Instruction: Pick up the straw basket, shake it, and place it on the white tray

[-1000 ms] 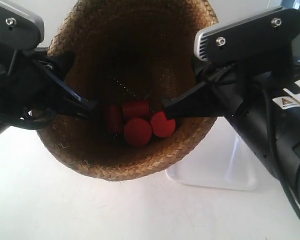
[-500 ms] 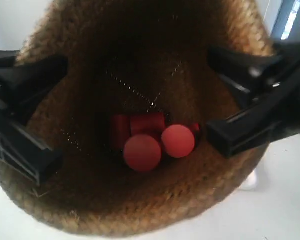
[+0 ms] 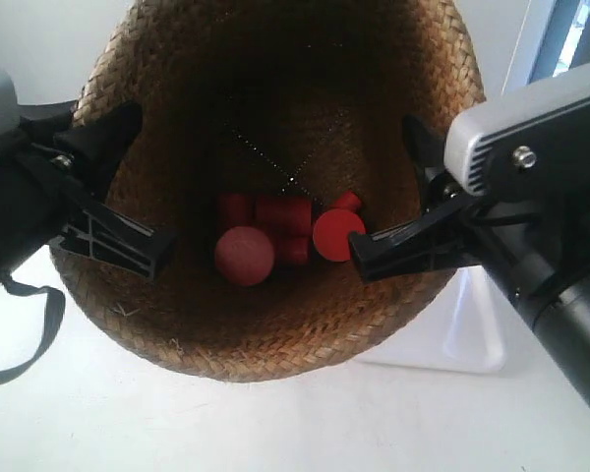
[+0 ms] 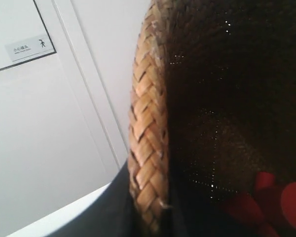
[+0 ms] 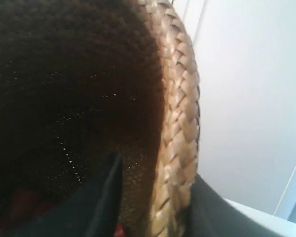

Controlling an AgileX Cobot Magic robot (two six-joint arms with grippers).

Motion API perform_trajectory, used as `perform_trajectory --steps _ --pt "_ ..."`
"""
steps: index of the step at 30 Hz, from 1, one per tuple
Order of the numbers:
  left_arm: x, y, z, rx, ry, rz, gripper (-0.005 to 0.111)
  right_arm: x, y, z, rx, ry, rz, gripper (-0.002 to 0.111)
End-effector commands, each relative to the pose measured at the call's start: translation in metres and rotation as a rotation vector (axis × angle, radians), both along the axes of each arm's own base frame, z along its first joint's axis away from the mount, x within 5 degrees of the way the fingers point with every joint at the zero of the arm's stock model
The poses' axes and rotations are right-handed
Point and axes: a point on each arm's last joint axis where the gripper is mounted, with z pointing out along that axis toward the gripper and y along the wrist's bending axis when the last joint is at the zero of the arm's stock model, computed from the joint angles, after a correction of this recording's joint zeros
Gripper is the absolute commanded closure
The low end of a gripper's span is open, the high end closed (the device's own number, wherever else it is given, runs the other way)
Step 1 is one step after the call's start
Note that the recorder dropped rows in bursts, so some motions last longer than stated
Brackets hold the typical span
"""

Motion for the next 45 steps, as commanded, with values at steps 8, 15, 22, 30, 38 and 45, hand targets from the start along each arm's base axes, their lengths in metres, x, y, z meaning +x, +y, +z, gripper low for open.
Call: perform_trajectory --steps 8,15,22,30,38,45 --pt "-0.003 -0.005 0.001 0.061 -0.001 -0.070 0.107 -0.002 0.007 0.003 -0.065 -0.002 0.095 0.108" --pt "0.024 -0.005 0.003 0.095 0.090 -0.067 0.107 0.011 0.010 0.010 -0.119 -0.006 0.098 0.108" --pt "0.096 0.025 0.012 -0.065 0.359 -0.012 0.107 0.072 -0.004 0.024 -0.082 0.120 -0.004 0.108" --pt "0.069 0.040 0.001 0.042 0.165 0.066 0.107 0.060 -0.016 0.005 -0.157 0.031 -0.068 0.108" --pt "-0.039 0.033 0.005 0.003 -0.108 -0.283 0.107 -0.041 -0.021 0.026 0.016 -0.090 0.272 0.108" --pt "0.057 -0.009 -0.039 0.217 0.191 -0.082 0.107 0.041 0.011 -0.017 -0.185 -0.017 -0.072 0.108"
